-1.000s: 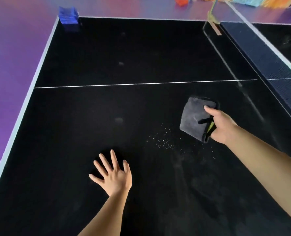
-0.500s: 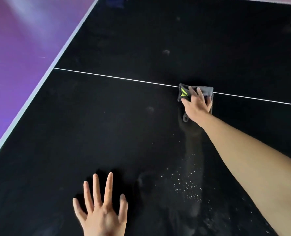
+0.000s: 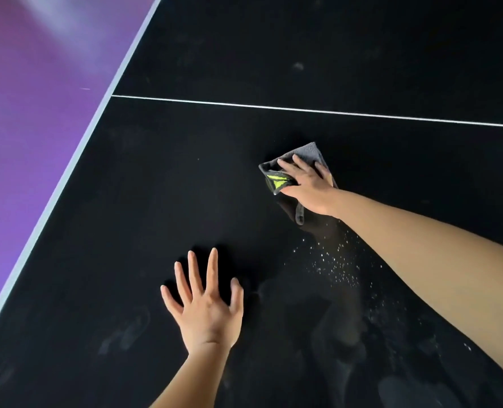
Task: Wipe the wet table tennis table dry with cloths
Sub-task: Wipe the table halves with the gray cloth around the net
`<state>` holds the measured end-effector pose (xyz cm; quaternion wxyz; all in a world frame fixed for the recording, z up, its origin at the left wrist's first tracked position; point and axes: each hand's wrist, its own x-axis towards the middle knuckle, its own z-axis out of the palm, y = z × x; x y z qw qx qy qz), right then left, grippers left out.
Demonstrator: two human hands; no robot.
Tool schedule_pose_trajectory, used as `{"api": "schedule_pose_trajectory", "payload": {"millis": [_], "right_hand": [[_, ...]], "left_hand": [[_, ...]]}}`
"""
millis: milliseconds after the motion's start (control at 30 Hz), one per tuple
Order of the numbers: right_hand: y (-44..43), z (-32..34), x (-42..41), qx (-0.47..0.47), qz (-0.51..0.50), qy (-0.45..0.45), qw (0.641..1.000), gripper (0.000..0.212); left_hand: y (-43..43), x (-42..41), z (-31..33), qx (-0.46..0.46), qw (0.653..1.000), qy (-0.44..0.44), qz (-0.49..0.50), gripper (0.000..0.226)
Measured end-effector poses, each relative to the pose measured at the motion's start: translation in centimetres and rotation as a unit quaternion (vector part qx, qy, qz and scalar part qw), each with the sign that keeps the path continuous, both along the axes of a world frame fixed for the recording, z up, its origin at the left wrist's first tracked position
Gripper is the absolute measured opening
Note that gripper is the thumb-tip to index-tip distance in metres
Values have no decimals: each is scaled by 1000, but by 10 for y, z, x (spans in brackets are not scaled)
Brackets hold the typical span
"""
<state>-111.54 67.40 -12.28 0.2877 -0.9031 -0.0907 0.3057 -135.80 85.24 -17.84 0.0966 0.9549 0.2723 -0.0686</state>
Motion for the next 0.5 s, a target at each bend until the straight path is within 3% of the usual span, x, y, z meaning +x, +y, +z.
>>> {"api": "schedule_pose_trajectory", "payload": {"millis": [500], "right_hand": [[41, 12, -278, 79, -88, 6, 993, 56]], "left_hand": [[13, -7, 14, -82, 995, -18, -49, 63]]}}
